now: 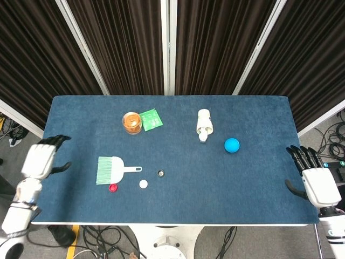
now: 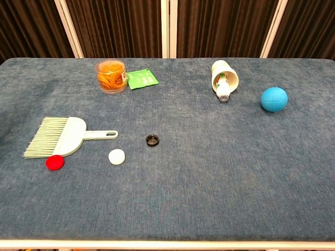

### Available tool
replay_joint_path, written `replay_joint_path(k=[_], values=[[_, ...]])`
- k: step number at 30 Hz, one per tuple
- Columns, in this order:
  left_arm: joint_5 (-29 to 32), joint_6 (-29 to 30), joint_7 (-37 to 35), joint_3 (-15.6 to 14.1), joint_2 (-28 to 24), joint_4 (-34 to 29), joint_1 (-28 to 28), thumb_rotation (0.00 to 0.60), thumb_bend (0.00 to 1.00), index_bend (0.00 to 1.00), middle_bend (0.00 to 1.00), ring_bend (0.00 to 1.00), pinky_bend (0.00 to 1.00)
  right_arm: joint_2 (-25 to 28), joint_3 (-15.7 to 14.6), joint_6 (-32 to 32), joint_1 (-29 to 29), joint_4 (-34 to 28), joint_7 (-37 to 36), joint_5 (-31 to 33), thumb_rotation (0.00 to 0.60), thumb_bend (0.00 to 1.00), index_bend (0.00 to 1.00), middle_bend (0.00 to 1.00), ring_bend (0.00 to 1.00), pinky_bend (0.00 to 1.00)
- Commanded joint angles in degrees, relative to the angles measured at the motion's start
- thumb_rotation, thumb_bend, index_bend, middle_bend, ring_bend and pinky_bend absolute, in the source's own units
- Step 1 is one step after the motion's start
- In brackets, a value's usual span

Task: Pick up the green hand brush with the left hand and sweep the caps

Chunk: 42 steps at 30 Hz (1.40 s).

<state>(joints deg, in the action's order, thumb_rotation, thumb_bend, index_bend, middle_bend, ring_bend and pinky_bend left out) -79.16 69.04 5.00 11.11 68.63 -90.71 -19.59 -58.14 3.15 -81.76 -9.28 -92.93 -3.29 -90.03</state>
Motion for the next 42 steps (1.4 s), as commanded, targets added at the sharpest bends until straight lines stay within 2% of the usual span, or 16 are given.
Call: replay_joint_path(k=[1, 6, 10, 17, 26, 35, 42], values=[[1.51, -5.86, 0.41, 2.36, 2.61, 0.98, -5.71, 0.600, 0.17, 0.32, 0.35, 0.58, 0.78, 0.06, -0.13, -0.34, 0.28, 0.24, -0.28, 0.00, 0.600, 0.21, 0.00, 0.07, 0.00, 0.00], [4.62, -12.60, 3.03, 2.82, 7.56, 3.28, -11.62, 0.600, 0.17, 0.36, 0.41, 0.71, 0.88, 0.38, -0.24, -1.23, 0.75, 0.52, -0.88, -0.29, 0.600, 0.21, 0.00, 0.07, 0.00, 0.00], [7.28, -15.50, 9.98, 1.59, 10.66, 4.50, -14.63, 0.600, 0.17, 0.39, 0.43, 0.73, 0.90, 0.68, -0.31, -1.81, 1.13, 0.63, -1.30, -0.32, 0.600, 0.21, 0.00, 0.07, 0.00, 0.00], [12.08, -15.27, 26.98, -2.31, 16.57, 3.58, -17.30, 0.600, 0.17, 0.41, 0.45, 0.75, 0.91, 0.66, -0.42, -1.68, 1.30, 1.03, -1.85, -0.10, 0.600, 0.21, 0.00, 0.07, 0.00, 0.00], [22.67, -11.89, 42.51, -3.18, 24.43, 2.97, -20.38, 0.600, 0.17, 0.41, 0.46, 0.79, 0.94, 0.50, -0.39, -1.70, 1.38, 1.46, -2.37, 0.06, 0.600, 0.21, 0.00, 0.07, 0.00, 0.00], [29.13, -12.05, 49.37, -4.08, 28.68, 5.63, -24.07, 0.600, 0.19, 0.41, 0.46, 0.79, 0.95, 0.31, -0.49, -1.48, 1.66, 1.92, -2.92, 0.63, 0.600, 0.20, 0.00, 0.07, 0.00, 0.00], [33.91, -11.50, 52.52, -4.71, 28.90, 5.96, -25.65, 0.600, 0.19, 0.41, 0.46, 0.79, 0.95, 0.29, -0.40, -1.28, 1.65, 2.21, -3.21, 0.92, 0.600, 0.20, 0.00, 0.07, 0.00, 0.00]])
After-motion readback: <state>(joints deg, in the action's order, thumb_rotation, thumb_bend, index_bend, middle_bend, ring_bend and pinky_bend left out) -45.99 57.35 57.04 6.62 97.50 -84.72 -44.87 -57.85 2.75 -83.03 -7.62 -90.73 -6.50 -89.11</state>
